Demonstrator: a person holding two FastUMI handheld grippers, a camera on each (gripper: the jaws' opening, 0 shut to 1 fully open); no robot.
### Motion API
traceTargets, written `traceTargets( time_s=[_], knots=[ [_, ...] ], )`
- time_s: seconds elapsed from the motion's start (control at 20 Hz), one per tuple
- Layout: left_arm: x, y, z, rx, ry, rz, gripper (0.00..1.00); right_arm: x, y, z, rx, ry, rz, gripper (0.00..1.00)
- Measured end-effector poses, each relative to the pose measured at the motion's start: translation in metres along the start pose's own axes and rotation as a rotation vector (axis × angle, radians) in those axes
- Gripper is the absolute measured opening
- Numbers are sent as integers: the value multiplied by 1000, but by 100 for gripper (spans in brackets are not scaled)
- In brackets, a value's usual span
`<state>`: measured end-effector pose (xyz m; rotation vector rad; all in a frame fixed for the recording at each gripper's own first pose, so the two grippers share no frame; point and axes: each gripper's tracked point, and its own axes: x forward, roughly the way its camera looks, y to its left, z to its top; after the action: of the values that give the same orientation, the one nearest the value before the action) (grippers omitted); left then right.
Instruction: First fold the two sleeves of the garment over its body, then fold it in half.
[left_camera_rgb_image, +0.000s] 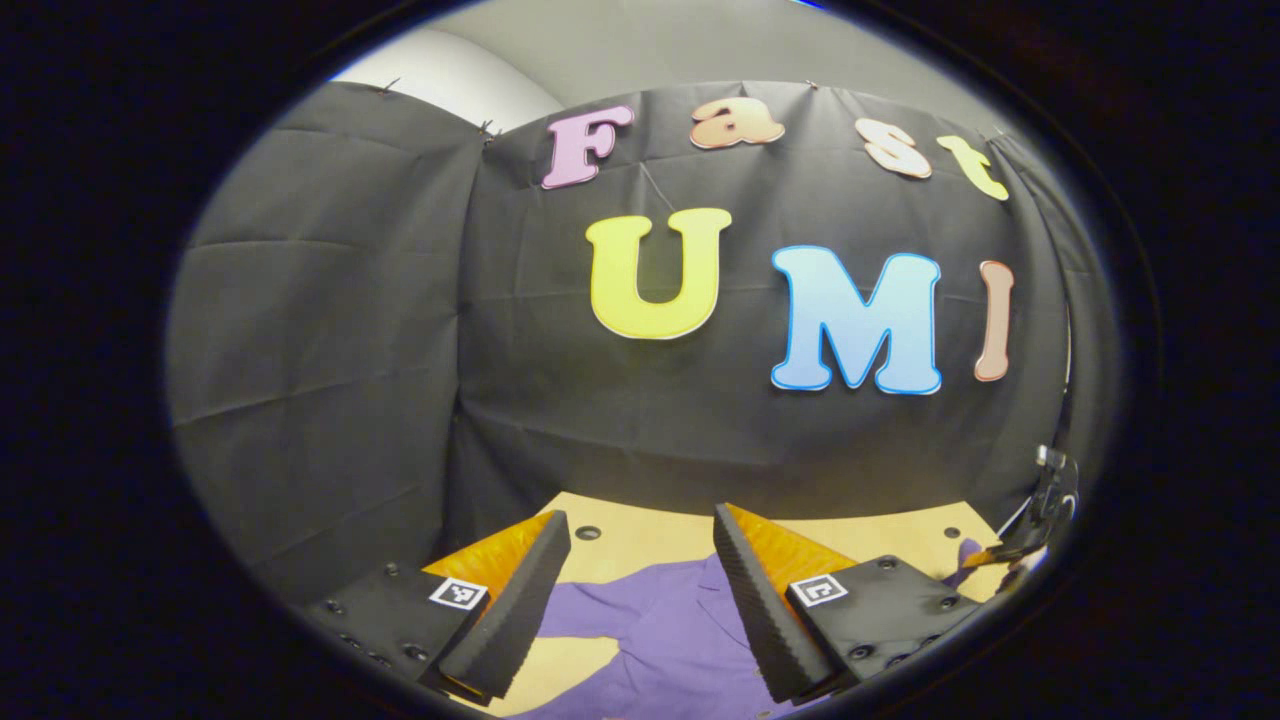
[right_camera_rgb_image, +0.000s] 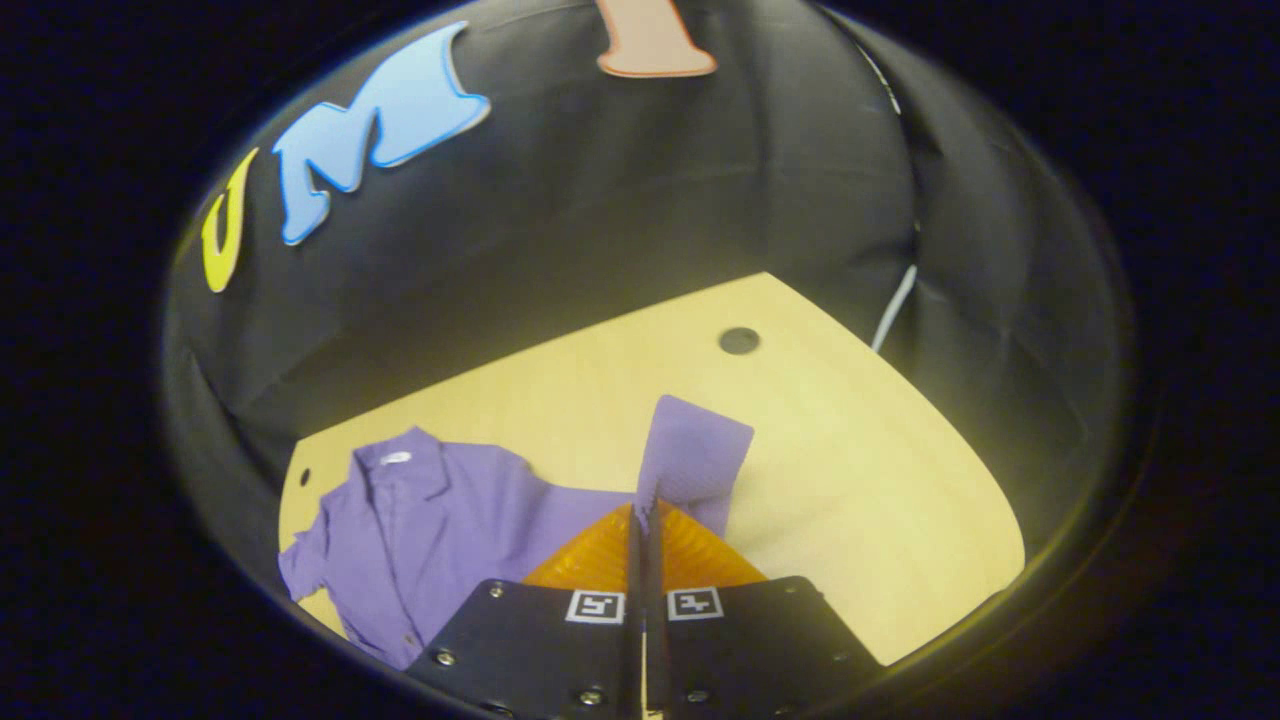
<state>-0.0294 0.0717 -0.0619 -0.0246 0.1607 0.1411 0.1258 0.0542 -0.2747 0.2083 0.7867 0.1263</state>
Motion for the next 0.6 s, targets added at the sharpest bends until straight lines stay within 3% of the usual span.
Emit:
traceTargets(
  time_s=[0.25, 0.6],
  knots=[
    [-16, 44, -6, 7, 5, 47, 93, -12, 141, 11, -91, -33, 203, 1],
    [-51, 137, -19, -2, 29, 190, 93, -16, 297, -37, -188, 27, 389, 1]
  ],
)
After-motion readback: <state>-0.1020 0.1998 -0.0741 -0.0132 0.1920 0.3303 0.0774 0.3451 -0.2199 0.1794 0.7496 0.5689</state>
